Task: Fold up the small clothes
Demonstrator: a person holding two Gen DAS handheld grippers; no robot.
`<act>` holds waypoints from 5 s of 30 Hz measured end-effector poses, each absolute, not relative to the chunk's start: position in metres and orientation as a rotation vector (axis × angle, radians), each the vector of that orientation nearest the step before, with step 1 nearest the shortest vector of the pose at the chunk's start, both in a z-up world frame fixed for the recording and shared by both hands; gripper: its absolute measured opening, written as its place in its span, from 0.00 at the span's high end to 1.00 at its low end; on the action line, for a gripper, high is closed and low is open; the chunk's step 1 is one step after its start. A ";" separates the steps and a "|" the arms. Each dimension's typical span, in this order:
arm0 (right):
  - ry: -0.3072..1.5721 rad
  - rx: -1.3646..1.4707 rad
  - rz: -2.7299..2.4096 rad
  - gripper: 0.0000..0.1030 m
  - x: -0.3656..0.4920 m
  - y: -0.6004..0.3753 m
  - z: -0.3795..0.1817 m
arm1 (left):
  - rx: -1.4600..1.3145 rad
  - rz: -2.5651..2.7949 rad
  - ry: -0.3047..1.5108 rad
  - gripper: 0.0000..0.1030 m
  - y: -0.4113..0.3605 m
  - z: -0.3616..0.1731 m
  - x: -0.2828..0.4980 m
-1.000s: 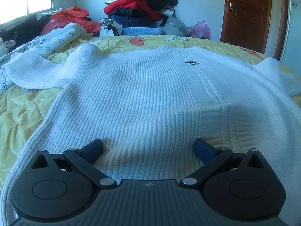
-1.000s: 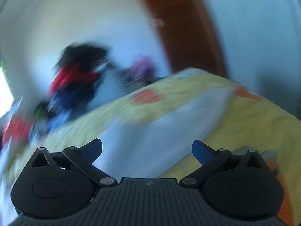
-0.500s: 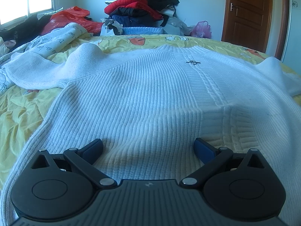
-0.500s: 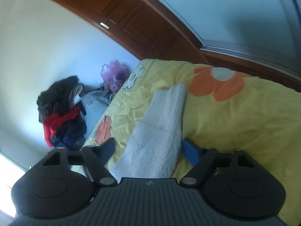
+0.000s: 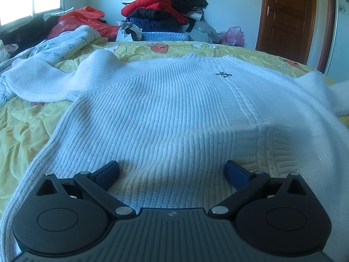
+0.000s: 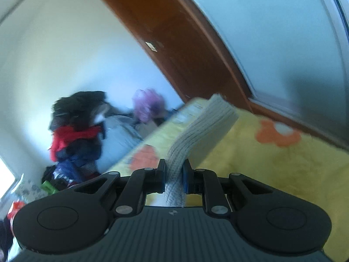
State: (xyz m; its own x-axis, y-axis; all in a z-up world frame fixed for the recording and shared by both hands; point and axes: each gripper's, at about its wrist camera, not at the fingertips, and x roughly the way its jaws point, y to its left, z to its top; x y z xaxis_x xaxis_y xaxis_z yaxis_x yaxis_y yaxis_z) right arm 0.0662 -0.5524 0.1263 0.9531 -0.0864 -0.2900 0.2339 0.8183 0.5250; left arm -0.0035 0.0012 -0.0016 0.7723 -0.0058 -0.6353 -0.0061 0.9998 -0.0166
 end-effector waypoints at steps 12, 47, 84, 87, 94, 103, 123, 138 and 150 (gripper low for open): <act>0.351 0.504 0.437 0.82 0.057 -0.283 0.144 | -0.075 -0.019 0.670 0.00 0.008 0.000 -0.007; 0.518 0.564 0.306 0.19 0.002 -0.300 0.011 | 0.256 0.221 0.699 0.00 -0.063 0.034 0.098; 0.521 0.564 0.311 0.14 0.004 -0.297 0.009 | -0.143 0.087 0.603 0.92 0.045 0.106 0.105; 0.521 0.563 0.311 0.14 0.004 -0.297 0.009 | -0.117 0.058 0.762 0.91 0.049 0.069 0.123; 0.509 0.501 0.310 0.15 0.004 -0.298 0.029 | -0.092 0.087 0.627 0.85 0.054 0.073 0.073; 0.569 0.363 0.320 0.06 0.147 -0.283 0.068 | -0.035 -0.031 0.667 0.40 0.012 0.054 0.124; 0.614 0.050 0.252 0.12 0.174 -0.276 0.021 | -0.056 -0.017 0.453 0.08 0.073 0.056 0.074; 0.618 0.024 0.248 0.09 0.174 -0.272 0.021 | -0.829 0.390 0.496 0.08 0.418 0.054 0.148; 0.619 0.036 0.257 0.07 0.175 -0.273 0.020 | -0.644 0.441 0.583 0.83 0.421 0.055 0.178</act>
State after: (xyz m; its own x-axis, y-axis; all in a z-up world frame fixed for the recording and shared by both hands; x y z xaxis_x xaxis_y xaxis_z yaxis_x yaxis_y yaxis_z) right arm 0.1752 -0.2728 0.0204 0.7835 0.2493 -0.5693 -0.2278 0.9675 0.1101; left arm 0.1775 0.4207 0.0547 0.7535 0.2014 -0.6258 -0.5478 0.7187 -0.4282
